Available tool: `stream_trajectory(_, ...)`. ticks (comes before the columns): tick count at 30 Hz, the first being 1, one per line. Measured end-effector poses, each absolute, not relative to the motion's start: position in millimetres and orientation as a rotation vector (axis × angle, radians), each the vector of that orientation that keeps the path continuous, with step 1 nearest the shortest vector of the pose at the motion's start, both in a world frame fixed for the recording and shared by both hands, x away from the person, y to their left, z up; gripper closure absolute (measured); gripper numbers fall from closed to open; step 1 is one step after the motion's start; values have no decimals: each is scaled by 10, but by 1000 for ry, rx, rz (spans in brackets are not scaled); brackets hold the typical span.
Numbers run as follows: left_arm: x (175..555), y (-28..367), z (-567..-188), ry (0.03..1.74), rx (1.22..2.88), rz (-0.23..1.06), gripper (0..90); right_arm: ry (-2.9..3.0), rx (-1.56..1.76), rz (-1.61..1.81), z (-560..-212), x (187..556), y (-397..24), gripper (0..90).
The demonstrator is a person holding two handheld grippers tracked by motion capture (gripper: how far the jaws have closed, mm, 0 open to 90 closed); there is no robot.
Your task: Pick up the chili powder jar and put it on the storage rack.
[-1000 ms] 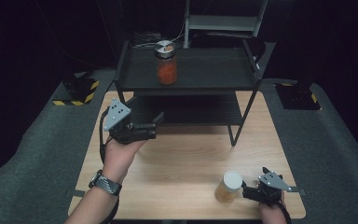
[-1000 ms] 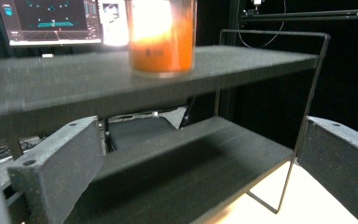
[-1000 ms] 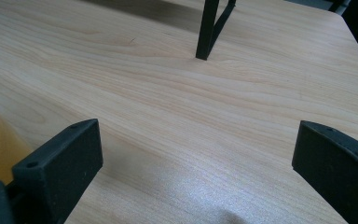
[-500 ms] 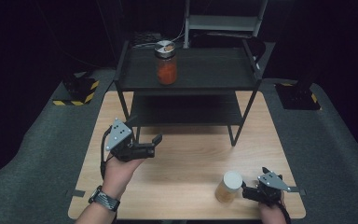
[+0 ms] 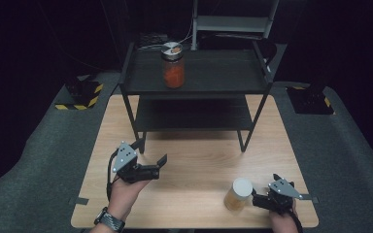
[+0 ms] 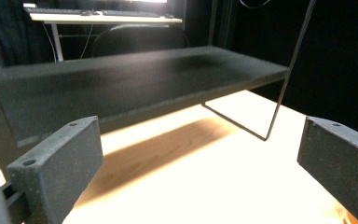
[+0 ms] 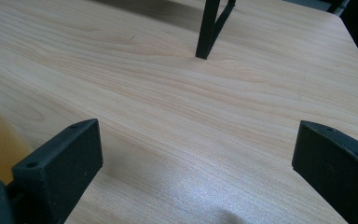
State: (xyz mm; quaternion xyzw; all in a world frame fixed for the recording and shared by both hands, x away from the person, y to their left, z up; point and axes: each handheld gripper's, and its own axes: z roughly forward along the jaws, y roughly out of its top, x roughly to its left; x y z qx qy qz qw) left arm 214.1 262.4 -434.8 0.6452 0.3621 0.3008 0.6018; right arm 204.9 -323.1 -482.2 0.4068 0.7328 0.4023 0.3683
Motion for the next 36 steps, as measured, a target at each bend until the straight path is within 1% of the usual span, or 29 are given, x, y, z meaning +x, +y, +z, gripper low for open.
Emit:
stream_trajectory(8, 2103, 2691, -4603, 858, 1532, 685, 4, 1881, 1044, 1028, -4821, 2047, -3223, 7)
stream_trajectory(13, 2056, 2775, -4806, 909, 1548, 666, 4, 1878, 1047, 1024, -4821, 2044, -3215, 7)
stream_trajectory(23, 1994, 2870, -5045, 973, 1605, 663, 4, 1880, 1039, 1007, -4820, 2042, -3186, 7)
stream_trajectory(36, 1998, 2898, -5133, 1019, 1690, 675, 4, 1877, 1043, 994, -4817, 2042, -3163, 7)
